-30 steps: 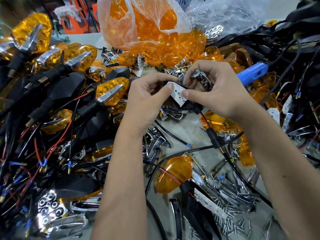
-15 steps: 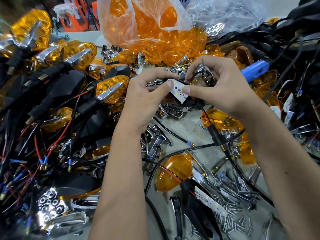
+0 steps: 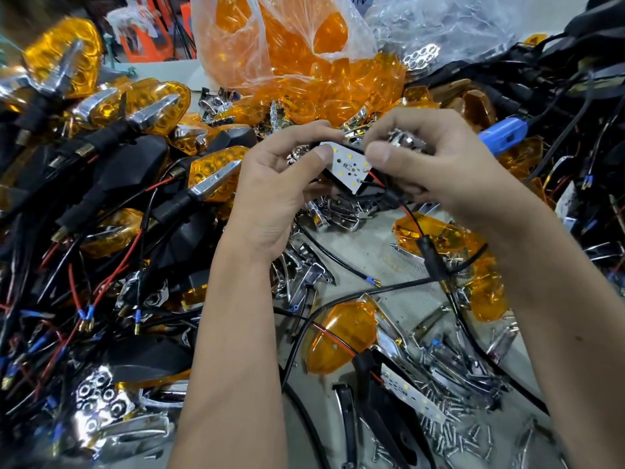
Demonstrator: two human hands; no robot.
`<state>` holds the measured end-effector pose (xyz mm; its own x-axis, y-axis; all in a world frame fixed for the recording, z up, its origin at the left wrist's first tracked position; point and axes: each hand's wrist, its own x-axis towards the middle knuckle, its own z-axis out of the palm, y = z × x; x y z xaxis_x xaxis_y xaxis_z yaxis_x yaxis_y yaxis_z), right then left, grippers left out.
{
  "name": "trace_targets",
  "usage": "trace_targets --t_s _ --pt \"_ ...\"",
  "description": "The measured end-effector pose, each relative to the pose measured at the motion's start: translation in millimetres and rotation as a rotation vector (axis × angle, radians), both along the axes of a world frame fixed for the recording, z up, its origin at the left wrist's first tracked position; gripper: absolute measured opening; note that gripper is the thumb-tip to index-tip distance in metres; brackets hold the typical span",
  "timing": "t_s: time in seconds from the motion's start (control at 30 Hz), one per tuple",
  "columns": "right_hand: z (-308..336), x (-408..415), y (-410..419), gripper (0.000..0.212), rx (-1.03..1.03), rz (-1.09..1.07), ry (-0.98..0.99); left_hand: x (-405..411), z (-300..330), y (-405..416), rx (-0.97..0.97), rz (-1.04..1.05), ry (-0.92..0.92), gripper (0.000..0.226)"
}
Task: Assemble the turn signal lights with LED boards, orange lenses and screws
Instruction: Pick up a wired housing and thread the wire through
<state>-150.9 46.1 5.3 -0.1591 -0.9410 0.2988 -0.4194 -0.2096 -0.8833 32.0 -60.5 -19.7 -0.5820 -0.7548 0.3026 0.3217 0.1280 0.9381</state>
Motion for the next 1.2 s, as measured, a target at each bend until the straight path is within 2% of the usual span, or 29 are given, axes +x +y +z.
trace_targets --t_s 0.07,0.17,0.27,0.33,0.4,0.47,0.63,0.73,0.83,0.93,1.03,1.1,1.2 --pt "2 5 -2 0.021 0.015 -0.068 0.160 -1 -3 -2 -0.046 0.022 -0.043 0.021" --pt "0 9 -5 0.009 0.062 -0.122 0.210 -4 -7 -4 -0.151 0.080 -0.119 0.021" --pt "-5 15 -10 0.015 0.050 -0.162 0.176 -13 -10 -3 -0.164 0.170 -0.115 0.021" --pt "-9 19 -13 0.021 0.050 -0.164 0.129 -22 -13 0 -0.126 0.231 -0.118 0.021" --pt "-12 21 -16 0.018 0.058 -0.174 0.070 -30 -15 4 -0.047 0.261 -0.130 0.019" --pt "-16 21 -18 0.010 0.053 -0.200 0.045 -34 -16 7 0.018 0.211 -0.134 0.016" --pt "-16 14 -16 0.017 0.077 -0.192 0.062 -30 -11 10 0.029 0.146 -0.122 0.014" --pt "-14 5 -13 0.025 -0.004 -0.290 0.078 -27 -10 9 -0.067 0.129 -0.167 0.018" --pt "-13 2 -10 0.029 -0.021 -0.293 0.111 -30 -9 12 -0.200 0.100 -0.219 0.021" --pt "-14 -3 -10 0.020 0.009 -0.292 0.099 -32 -10 13 -0.228 0.122 -0.229 0.019" --pt "-15 -5 -10 0.009 0.052 -0.213 -0.048 -29 -11 12 -0.235 0.165 -0.241 0.009" --pt "-15 -4 -9 0.009 0.062 -0.172 -0.171 -28 -11 12 -0.267 0.170 -0.250 0.011" --pt "-13 -2 -10 0.012 0.014 -0.208 -0.157 -27 -9 13 -0.262 0.133 -0.249 0.008"
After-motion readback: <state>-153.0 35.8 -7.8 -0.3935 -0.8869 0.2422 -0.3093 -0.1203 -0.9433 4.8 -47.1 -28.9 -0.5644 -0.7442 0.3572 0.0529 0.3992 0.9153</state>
